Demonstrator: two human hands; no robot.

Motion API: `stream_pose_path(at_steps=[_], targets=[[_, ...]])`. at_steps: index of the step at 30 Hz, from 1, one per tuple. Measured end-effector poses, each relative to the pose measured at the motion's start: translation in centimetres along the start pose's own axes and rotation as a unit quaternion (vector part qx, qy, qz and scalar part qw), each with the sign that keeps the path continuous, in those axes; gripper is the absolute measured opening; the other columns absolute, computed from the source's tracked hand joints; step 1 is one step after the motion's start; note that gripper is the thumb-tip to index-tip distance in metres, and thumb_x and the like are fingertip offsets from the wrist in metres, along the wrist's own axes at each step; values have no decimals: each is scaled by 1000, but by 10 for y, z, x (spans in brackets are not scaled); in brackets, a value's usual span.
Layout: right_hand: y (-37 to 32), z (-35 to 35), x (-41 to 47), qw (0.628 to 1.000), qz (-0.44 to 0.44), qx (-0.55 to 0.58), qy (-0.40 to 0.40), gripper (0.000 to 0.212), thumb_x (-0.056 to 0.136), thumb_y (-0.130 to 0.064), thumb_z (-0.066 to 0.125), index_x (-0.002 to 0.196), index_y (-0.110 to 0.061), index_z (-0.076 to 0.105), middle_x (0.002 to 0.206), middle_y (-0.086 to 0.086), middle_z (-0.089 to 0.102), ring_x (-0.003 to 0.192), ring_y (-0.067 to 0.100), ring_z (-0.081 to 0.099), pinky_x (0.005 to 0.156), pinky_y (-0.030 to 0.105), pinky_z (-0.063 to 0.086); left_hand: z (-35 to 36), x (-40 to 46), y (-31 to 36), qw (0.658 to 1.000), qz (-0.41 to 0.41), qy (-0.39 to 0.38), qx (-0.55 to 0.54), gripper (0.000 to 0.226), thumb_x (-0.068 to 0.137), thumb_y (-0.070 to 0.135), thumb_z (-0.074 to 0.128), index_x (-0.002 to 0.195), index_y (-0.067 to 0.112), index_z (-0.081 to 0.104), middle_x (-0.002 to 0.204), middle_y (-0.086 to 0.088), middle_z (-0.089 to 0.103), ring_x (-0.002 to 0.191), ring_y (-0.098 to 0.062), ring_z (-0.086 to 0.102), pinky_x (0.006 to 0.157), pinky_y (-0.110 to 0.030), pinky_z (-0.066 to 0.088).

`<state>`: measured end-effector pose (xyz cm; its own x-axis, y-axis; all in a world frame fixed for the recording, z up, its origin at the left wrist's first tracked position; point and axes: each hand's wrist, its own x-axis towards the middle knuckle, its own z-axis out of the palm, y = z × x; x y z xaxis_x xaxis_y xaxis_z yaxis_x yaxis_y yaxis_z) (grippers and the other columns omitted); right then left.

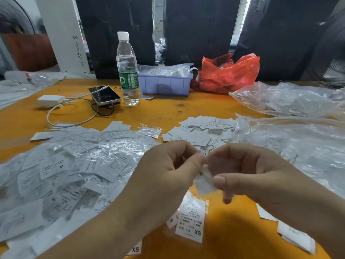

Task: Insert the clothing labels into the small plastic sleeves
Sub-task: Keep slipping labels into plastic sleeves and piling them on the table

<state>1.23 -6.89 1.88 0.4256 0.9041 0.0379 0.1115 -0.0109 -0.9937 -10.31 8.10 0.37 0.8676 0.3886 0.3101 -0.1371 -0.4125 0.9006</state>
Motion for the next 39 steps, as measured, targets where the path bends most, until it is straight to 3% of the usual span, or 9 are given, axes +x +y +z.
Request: stream_pose_path(at_steps=[6, 15, 16, 19, 22, 28, 31, 35, 39], targets=[[-2, -1, 0, 1000, -3, -25, 19, 15, 73, -26, 71, 84, -16, 75, 63, 2, 63, 55, 13, 55, 52, 23, 47, -3, 0, 1, 1000, 6, 12, 14, 23, 77, 52, 61, 77, 30, 68, 64, -8, 59, 61, -27, 56, 54, -39, 45], [-3, -3, 1, 995, -21, -41, 92, 21, 65, -34, 76, 59, -16, 66, 48, 1, 49, 45, 13, 45, 48, 18, 42, -2, 0, 2, 1000, -11, -5, -5, 23, 80, 49, 58, 80, 28, 68, 69, -10, 61, 62, -28, 54, 57, -41, 46], [-3, -4, 1, 995, -20, -42, 94, 23, 64, -35, 77, 58, -16, 65, 48, 1, 47, 44, 13, 43, 47, 19, 41, -2, 0, 1, 1000, -11, -3, 1, 22, 79, 49, 58, 81, 29, 68, 69, -7, 62, 64, -27, 57, 57, -40, 47], [-1, -5, 1, 996, 2, -51, 75, 34, 64, -38, 82, 60, -10, 62, 48, 2, 44, 45, 14, 41, 46, 21, 39, -3, -2, -1, 999, 9, 16, 51, 24, 75, 56, 58, 87, 37, 66, 73, 10, 65, 58, -5, 58, 52, -20, 47], [-1, -4, 1, 999, 20, -28, 18, 39, 64, -40, 79, 63, -5, 61, 50, 3, 44, 45, 14, 42, 45, 22, 39, -3, -5, 4, 995, 32, -5, 92, 26, 77, 59, 55, 93, 40, 64, 81, 23, 64, 66, 0, 60, 56, -11, 45], [-2, -2, 1, 1000, 14, -4, -11, 30, 66, -38, 77, 59, -12, 64, 51, 3, 44, 45, 13, 41, 45, 22, 38, -1, -7, 11, 995, 47, -67, 52, 21, 86, 41, 51, 84, 31, 69, 71, 2, 65, 64, -20, 59, 55, -33, 42], [0, -3, 2, 1000, 26, 11, -8, 34, 66, -41, 77, 68, -8, 69, 54, 5, 47, 47, 14, 43, 46, 23, 40, -1, -6, 10, 996, 52, -32, 64, 19, 83, 40, 55, 80, 28, 70, 62, 6, 62, 50, -11, 50, 46, -25, 36], [2, -2, 4, 998, 44, 29, -34, 36, 63, -48, 82, 77, -16, 72, 62, 5, 59, 51, 14, 51, 49, 25, 45, -1, -4, 6, 995, 58, 35, 74, 21, 92, 32, 59, 74, 25, 67, 53, 6, 54, 43, -2, 43, 41, -12, 30], [4, 0, 4, 998, 54, 4, -8, 29, 67, -36, 81, 77, -10, 72, 61, 6, 59, 53, 16, 53, 51, 24, 46, 0, -4, 7, 990, 73, 69, 97, 21, 92, 28, 62, 72, 26, 66, 53, 11, 55, 42, -1, 44, 41, -8, 29]])
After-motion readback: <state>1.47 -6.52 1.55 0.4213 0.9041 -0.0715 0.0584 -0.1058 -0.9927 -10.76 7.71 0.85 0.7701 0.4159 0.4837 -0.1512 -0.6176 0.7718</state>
